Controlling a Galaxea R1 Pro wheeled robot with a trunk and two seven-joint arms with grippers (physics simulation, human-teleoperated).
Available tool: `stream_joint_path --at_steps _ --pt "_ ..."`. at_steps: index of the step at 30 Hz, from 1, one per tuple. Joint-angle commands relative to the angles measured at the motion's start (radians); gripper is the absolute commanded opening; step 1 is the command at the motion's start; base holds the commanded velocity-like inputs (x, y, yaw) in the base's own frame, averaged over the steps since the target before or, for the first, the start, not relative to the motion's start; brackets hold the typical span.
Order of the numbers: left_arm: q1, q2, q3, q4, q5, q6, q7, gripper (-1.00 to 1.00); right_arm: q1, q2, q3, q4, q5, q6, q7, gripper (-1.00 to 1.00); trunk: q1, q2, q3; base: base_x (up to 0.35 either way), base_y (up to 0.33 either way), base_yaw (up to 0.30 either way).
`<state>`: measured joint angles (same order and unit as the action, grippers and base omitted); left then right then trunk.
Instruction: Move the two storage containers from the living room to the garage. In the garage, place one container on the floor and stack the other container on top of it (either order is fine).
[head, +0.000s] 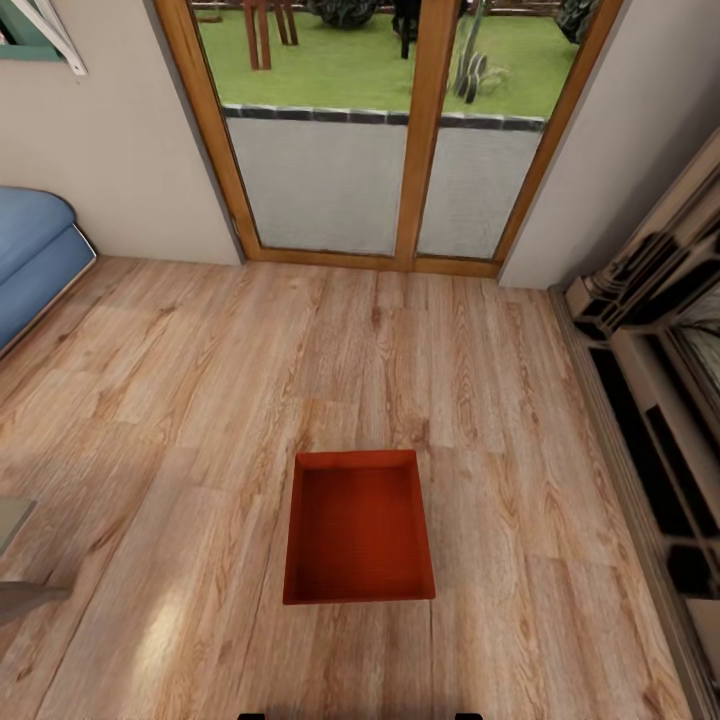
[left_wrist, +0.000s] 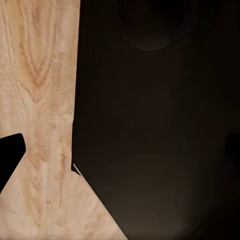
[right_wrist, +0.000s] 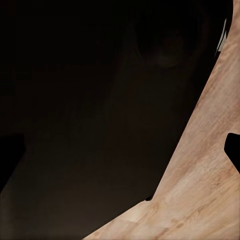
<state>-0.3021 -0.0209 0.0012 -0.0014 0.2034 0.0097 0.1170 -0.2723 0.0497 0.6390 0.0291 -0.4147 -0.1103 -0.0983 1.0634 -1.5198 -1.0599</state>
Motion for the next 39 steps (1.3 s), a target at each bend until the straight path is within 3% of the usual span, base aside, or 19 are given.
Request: stream_joint_path --at_steps 1,13,14,18,19,20,24,25,28,30,33,34,37,39 --pt "0.0 0.0 0.0 0.0 0.006 0.001 0.003 1.0 -0.001 0.001 0.008 0.003 -0.009 -0.006 -0.001 1.0 0.0 0.0 0.0 0.0 0.0 0.0" --pt "-0.001 0.008 -0.003 -0.015 0.0 0.003 0.003 1.0 -0.001 0.003 0.012 -0.004 -0.009 -0.002 -0.009 1.0 0.0 0.0 0.0 0.0 0.0 0.0" --pt "-0.001 0.023 -0.004 -0.091 0.0 0.011 0.003 1.0 -0.001 0.0 0.012 -0.046 -0.009 0.004 -0.012 1.0 0.0 0.0 0.0 0.0 0.0 0.0" --pt "-0.003 0.032 -0.004 -0.23 -0.001 0.045 0.003 1.0 0.002 -0.018 0.01 -0.192 -0.01 0.027 -0.016 1.0 0.0 0.0 0.0 0.0 0.0 0.0" --pt "-0.005 0.033 -0.004 -0.31 -0.003 0.098 0.004 1.0 0.001 -0.031 0.007 -0.274 -0.012 0.063 -0.039 1.0 0.0 0.0 0.0 0.0 0.0 0.0" --pt "-0.01 0.034 -0.004 -0.45 -0.007 0.187 0.003 1.0 -0.033 -0.047 0.003 -0.383 -0.015 0.123 -0.118 1.0 0.0 0.0 0.0 0.0 0.0 0.0" --pt "-0.019 0.035 -0.004 -0.501 -0.008 0.231 0.003 1.0 -0.117 -0.05 0.001 -0.432 -0.017 0.16 -0.19 1.0 0.0 0.0 0.0 0.0 0.0 0.0" --pt "-0.038 0.034 -0.003 -0.514 -0.009 0.253 0.003 1.0 -0.163 -0.049 0.001 -0.438 -0.017 0.172 -0.202 1.0 0.0 0.0 0.0 0.0 0.0 0.0" --pt "-0.096 0.03 -0.003 -0.52 -0.01 0.274 0.003 1.0 -0.228 -0.049 0.0 -0.441 -0.018 0.179 -0.213 1.0 0.0 0.0 0.0 0.0 0.0 0.0" --pt "-0.182 0.028 -0.003 -0.543 -0.01 0.284 0.003 1.0 -0.315 -0.048 -0.002 -0.442 -0.019 0.182 -0.22 1.0 0.0 0.0 0.0 0.0 0.0 0.0" --pt "-0.203 0.025 -0.003 -0.601 -0.009 0.319 0.006 1.0 -0.361 -0.045 -0.002 -0.442 -0.025 0.19 -0.23 1.0 0.0 0.0 0.0 0.0 0.0 0.0" --pt "-0.209 0.024 -0.003 -0.667 -0.008 0.374 0.005 1.0 -0.395 -0.044 -0.002 -0.442 -0.042 0.211 -0.241 1.0 0.0 0.0 0.0 0.0 0.0 0.0" --pt "-0.212 0.02 -0.003 -0.753 -0.006 0.434 0.003 1.0 -0.429 -0.044 -0.002 -0.442 -0.063 0.228 -0.247 1.0 0.0 0.0 0.0 0.0 0.0 0.0" --pt "-0.213 0.003 -0.005 -0.815 -0.007 0.467 0.006 1.0 -0.457 -0.043 -0.002 -0.442 -0.072 0.234 -0.251 1.0 0.0 0.0 0.0 0.0 0.0 0.0"
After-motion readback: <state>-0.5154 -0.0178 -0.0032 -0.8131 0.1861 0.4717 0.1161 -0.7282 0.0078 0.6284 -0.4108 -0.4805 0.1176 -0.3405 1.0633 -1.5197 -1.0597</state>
